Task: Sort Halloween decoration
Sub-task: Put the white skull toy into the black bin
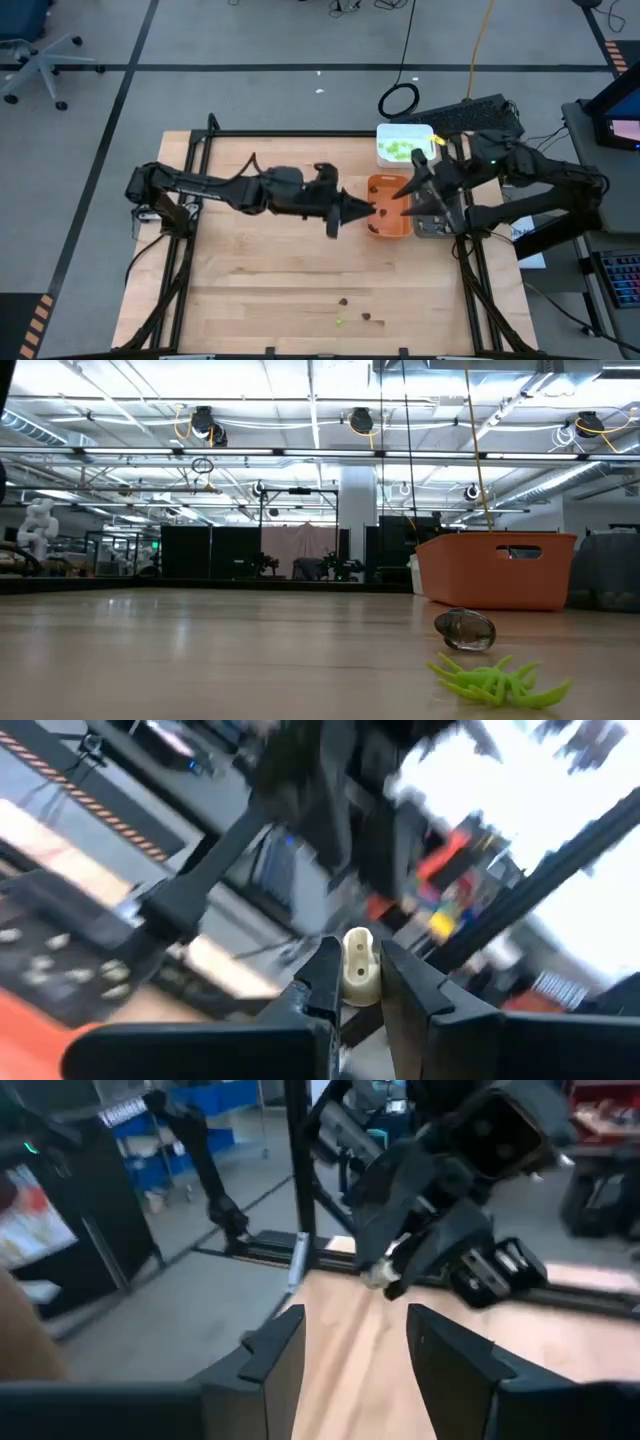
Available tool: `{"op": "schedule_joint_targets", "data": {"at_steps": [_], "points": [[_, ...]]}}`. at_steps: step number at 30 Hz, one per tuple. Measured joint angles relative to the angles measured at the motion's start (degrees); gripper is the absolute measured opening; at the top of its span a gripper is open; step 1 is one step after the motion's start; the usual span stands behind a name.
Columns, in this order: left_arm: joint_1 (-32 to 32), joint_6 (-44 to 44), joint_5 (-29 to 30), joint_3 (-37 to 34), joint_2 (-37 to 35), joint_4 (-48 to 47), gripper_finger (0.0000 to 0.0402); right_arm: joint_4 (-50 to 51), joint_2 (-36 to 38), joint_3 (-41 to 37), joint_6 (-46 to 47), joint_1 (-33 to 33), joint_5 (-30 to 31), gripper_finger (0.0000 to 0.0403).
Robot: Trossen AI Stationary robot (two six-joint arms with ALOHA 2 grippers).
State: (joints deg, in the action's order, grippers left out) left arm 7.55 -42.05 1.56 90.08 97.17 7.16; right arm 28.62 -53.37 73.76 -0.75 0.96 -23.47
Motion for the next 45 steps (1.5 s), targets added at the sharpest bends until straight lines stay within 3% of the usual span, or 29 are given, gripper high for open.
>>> {"op": "schedule_joint_targets", "data": {"at_steps": [5,11,37,45], "points": [[-0.8,-8.7,-0.3,0.0,-0.1,6.4,0.0042,0.8,-5.7,4.1,-6.5,-2.8,7.3,0.0164],[-0.8,-10.2,-0.7,0.0,-0.1,7.2,0.0043,1.5,-8.4,7.4,-9.6,-4.0,14.0,0.0175],[-1.2,-16.1,6.4,0.0,-0.1,7.8,0.0043,-5.2,-12.0,8.4,-10.0,-6.4,19.2,0.0167],[-1.2,-18.0,7.2,0.0,-0.1,7.9,0.0043,-5.3,-12.0,8.4,-11.1,-6.4,19.6,0.0120]]}}
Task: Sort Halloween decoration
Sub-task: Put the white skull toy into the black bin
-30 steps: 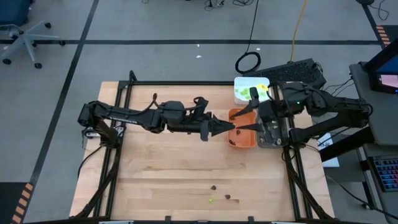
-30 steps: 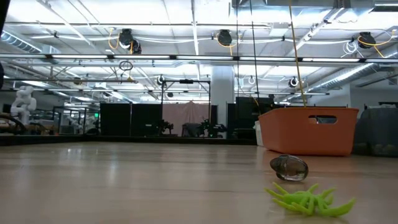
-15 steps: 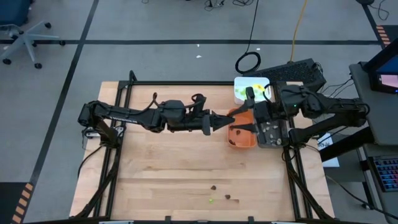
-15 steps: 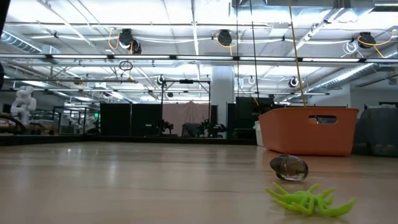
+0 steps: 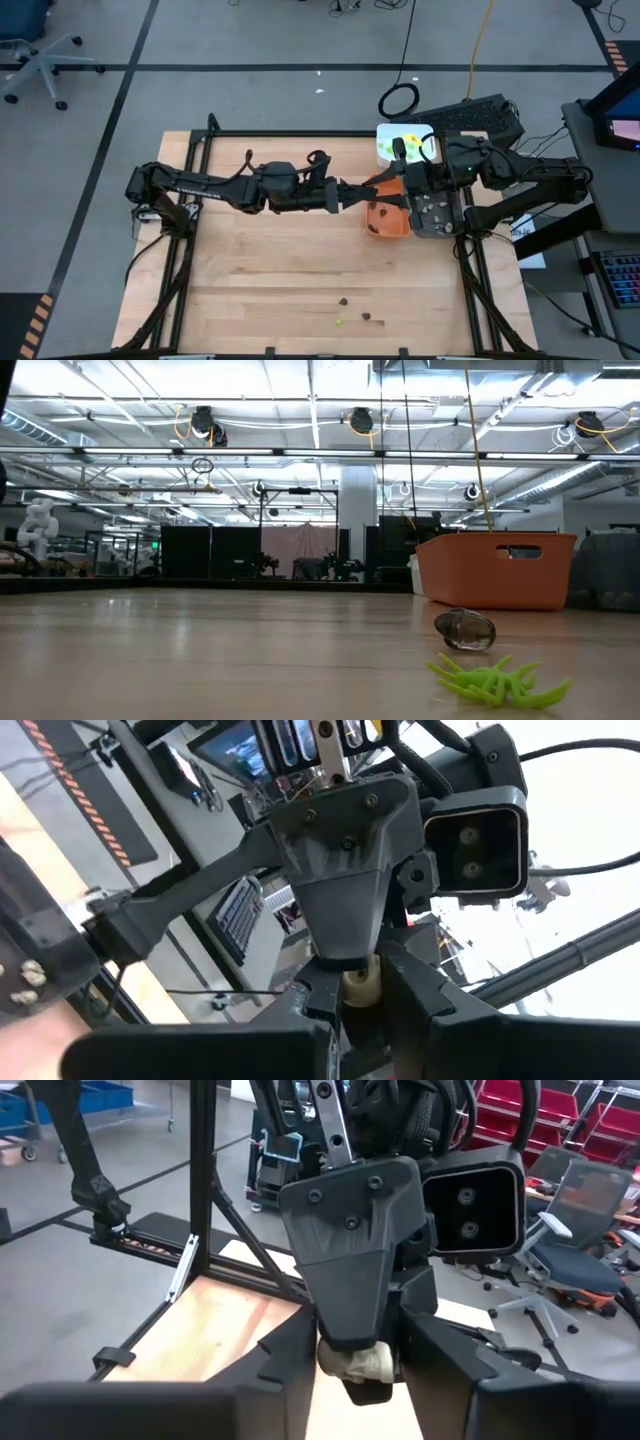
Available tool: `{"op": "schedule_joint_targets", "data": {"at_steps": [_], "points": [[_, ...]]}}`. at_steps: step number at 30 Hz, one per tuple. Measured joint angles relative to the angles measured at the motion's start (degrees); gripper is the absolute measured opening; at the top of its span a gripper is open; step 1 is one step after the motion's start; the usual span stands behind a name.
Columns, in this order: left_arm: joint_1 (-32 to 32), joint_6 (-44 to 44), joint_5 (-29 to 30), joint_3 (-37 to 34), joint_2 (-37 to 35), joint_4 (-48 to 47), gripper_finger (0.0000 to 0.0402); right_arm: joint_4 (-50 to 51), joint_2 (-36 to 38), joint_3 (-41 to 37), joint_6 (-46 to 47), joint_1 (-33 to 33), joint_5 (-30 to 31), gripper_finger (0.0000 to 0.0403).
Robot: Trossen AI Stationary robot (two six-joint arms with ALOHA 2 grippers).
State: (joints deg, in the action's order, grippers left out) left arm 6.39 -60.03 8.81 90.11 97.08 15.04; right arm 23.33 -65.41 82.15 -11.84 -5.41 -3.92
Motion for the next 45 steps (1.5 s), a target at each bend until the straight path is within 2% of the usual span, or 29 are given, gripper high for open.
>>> {"op": "schedule_joint_targets", "data": {"at_steps": [8,18,21,29,33,40,45], "points": [[0.0,-1.6,0.5,0.1,-0.1,0.2,0.0043,-0.8,0.0,0.0,-1.2,0.0,0.1,0.0067],[0.0,-4.0,0.1,0.1,-0.1,0.6,0.0047,-0.9,0.1,0.0,-0.9,0.0,-0.2,0.0060],[0.0,-4.0,-0.8,0.1,-0.1,0.7,0.0072,-0.9,0.2,0.0,-0.7,0.0,-0.5,0.0060],[-0.1,-5.1,-1.2,0.1,-0.5,1.1,0.0208,-0.8,2.0,0.0,1.3,0.0,-0.9,0.0054],[0.0,-5.1,-1.1,0.1,-0.8,1.5,0.0257,-0.2,2.3,0.0,2.2,0.0,-0.8,0.0043],[0.0,-4.1,-4.3,0.1,-0.8,3.3,0.0274,1.3,2.5,0.0,3.7,0.0,-0.8,0.0031],[-0.4,-3.5,-4.9,0.0,-1.7,-1.9,0.0274,2.0,3.2,0.0,3.9,0.0,-0.7,0.0033]]}}
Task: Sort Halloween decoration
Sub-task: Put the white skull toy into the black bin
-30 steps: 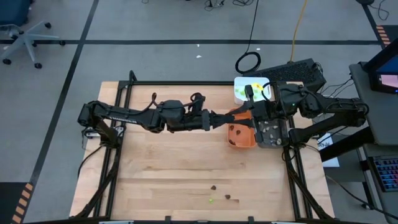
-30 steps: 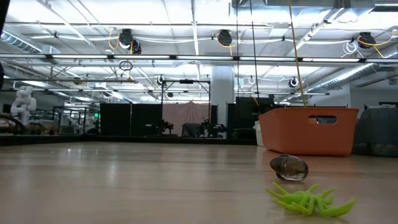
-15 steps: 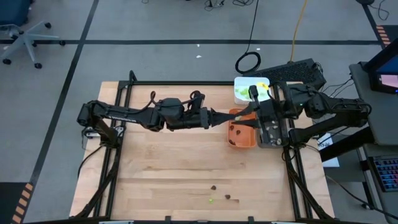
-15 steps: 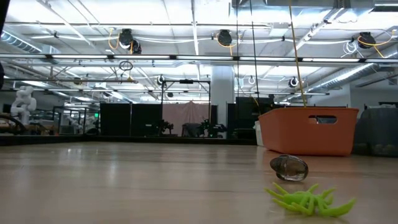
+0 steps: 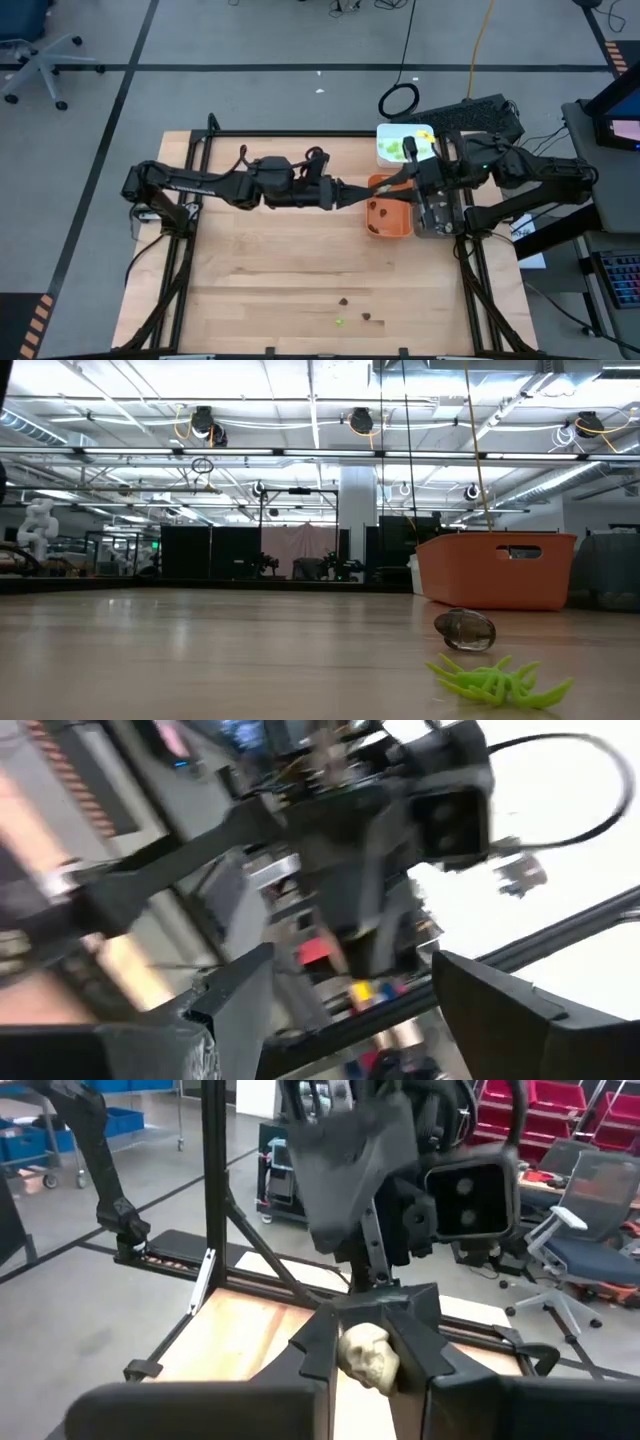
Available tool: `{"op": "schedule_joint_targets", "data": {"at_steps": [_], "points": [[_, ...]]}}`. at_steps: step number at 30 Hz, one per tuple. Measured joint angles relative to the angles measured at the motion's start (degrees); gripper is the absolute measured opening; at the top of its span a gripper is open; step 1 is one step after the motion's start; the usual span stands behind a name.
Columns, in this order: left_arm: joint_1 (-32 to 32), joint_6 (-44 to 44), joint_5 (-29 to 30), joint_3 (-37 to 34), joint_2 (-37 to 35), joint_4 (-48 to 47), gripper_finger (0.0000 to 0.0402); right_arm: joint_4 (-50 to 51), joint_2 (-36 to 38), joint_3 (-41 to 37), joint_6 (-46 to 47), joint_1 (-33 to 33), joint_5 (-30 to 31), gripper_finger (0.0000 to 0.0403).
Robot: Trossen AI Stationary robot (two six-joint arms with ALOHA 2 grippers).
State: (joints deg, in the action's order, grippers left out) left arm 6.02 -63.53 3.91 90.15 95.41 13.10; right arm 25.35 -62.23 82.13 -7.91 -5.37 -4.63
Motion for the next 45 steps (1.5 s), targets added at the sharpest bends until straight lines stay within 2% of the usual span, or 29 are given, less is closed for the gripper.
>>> {"op": "schedule_joint_targets", "data": {"at_steps": [5,9,13,15,19,22,26,34,40,45], "points": [[0.0,3.7,-0.1,0.0,-2.5,-11.0,0.0274,3.7,3.0,0.0,2.2,0.0,1.3,0.0032],[0.6,6.0,-0.1,0.0,-5.1,-20.2,0.0274,13.6,5.4,0.0,7.4,0.0,7.7,0.0035],[1.1,7.9,-0.1,0.0,-5.4,-31.2,0.0274,26.7,6.6,0.0,17.8,1.2,16.6,0.0034],[1.3,8.4,-0.2,0.0,-5.2,-36.4,0.0274,34.9,6.5,0.0,24.1,2.4,19.1,0.0034],[2.0,8.9,-0.2,0.0,-3.7,-45.4,0.0274,49.8,5.4,-1.2,36.8,4.7,21.1,0.0035],[2.9,9.9,-0.3,-0.1,-2.3,-49.0,0.0274,56.2,5.0,-3.9,43.1,5.7,21.0,0.0035],[4.4,10.3,-0.3,-0.5,-1.2,-49.4,0.0274,59.4,5.6,-10.2,49.8,6.3,20.1,0.0035],[7.4,10.1,-0.3,-1.5,-0.3,-49.5,0.0274,58.8,8.5,-26.7,55.9,9.1,8.9,0.0035],[7.9,12.0,-0.2,-1.5,-0.1,-49.7,0.0274,57.7,8.9,-35.9,60.6,11.3,8.9,0.0038],[8.3,13.0,-0.2,-1.5,-0.1,-49.8,0.0274,55.5,8.3,-36.4,63.5,11.8,9.0,0.0068]]}}
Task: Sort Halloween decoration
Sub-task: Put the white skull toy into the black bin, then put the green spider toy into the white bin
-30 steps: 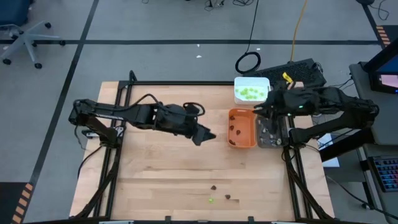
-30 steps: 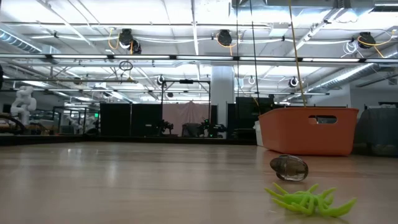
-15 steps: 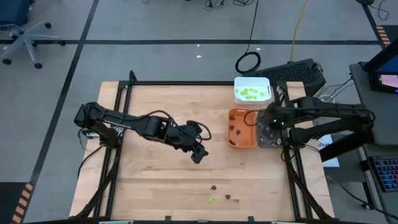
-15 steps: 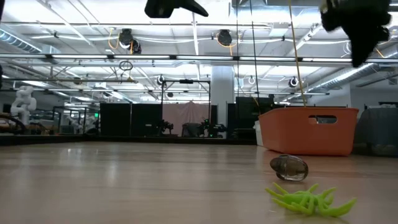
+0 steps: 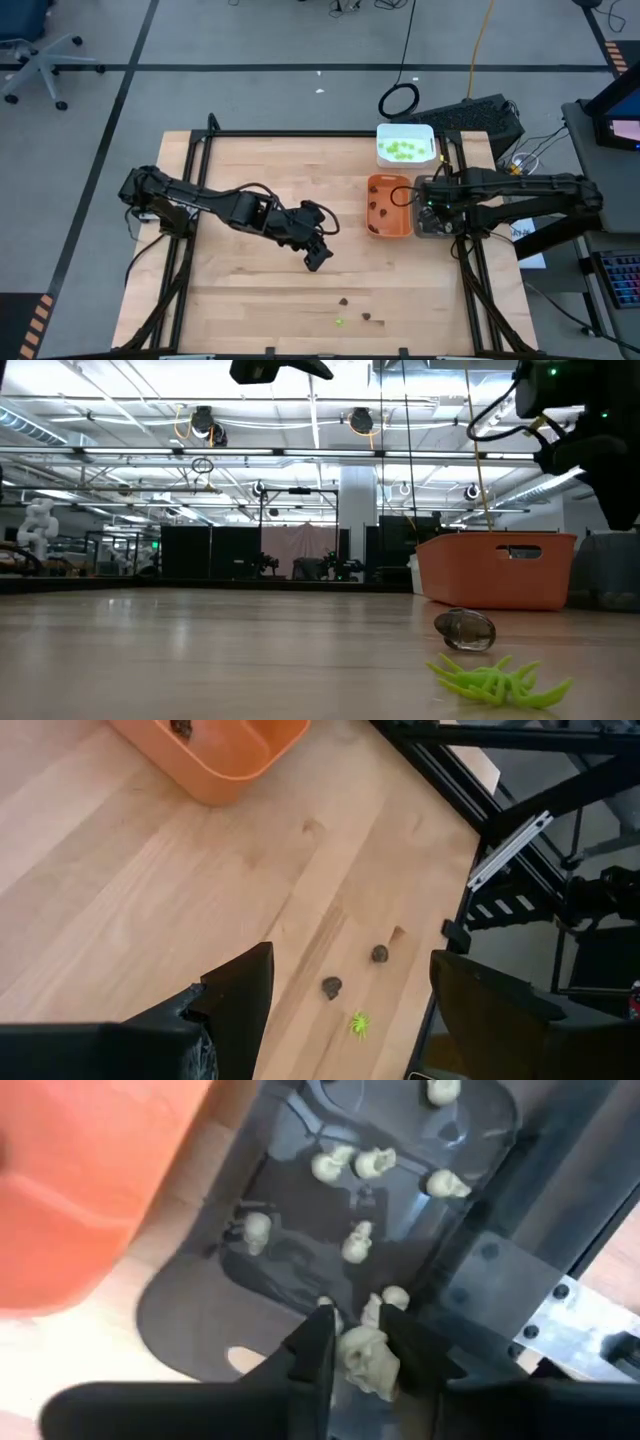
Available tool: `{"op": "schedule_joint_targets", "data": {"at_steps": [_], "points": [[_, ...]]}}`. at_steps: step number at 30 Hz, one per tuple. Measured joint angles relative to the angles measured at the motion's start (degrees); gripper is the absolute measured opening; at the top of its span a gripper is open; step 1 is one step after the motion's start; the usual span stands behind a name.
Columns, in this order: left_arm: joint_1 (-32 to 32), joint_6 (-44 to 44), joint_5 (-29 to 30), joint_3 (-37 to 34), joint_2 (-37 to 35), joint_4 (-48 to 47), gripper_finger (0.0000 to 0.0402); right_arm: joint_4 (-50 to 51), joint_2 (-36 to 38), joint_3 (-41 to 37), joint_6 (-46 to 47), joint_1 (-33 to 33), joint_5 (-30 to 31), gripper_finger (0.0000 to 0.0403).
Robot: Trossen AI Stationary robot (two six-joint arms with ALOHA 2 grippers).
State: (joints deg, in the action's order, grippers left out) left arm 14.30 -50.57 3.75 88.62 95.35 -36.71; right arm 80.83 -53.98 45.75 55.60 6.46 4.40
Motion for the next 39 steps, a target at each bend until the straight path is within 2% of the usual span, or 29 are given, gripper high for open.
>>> {"op": "schedule_joint_targets", "data": {"at_steps": [9,14,18,21,27,33,39], "points": [[2.4,0.0,0.1,0.0,0.0,-0.1,0.0274,-0.2,0.0,0.5,4.2,0.0,0.0,0.0170],[3.1,0.0,0.2,0.0,0.0,0.0,0.0274,-0.4,0.0,6.3,3.7,-0.1,0.4,0.0204],[3.4,1.5,0.1,0.0,0.0,0.3,0.0274,-0.9,0.0,14.2,2.4,-1.0,4.4,0.0211],[4.6,7.2,-0.1,0.0,0.4,2.8,0.0270,-3.4,0.0,20.2,-1.6,-2.5,7.6,0.0212],[8.7,18.9,-0.4,0.0,4.4,12.4,0.0244,-11.1,0.0,28.1,-14.0,-5.6,7.6,0.0212],[12.7,19.5,1.2,0.0,10.6,13.6,0.0231,-12.8,0.6,30.3,-17.8,-7.4,7.5,0.0212],[15.8,19.3,2.8,0.0,16.8,18.1,0.0244,-12.9,1.0,30.3,-19.0,-10.1,7.4,0.0212]]}}
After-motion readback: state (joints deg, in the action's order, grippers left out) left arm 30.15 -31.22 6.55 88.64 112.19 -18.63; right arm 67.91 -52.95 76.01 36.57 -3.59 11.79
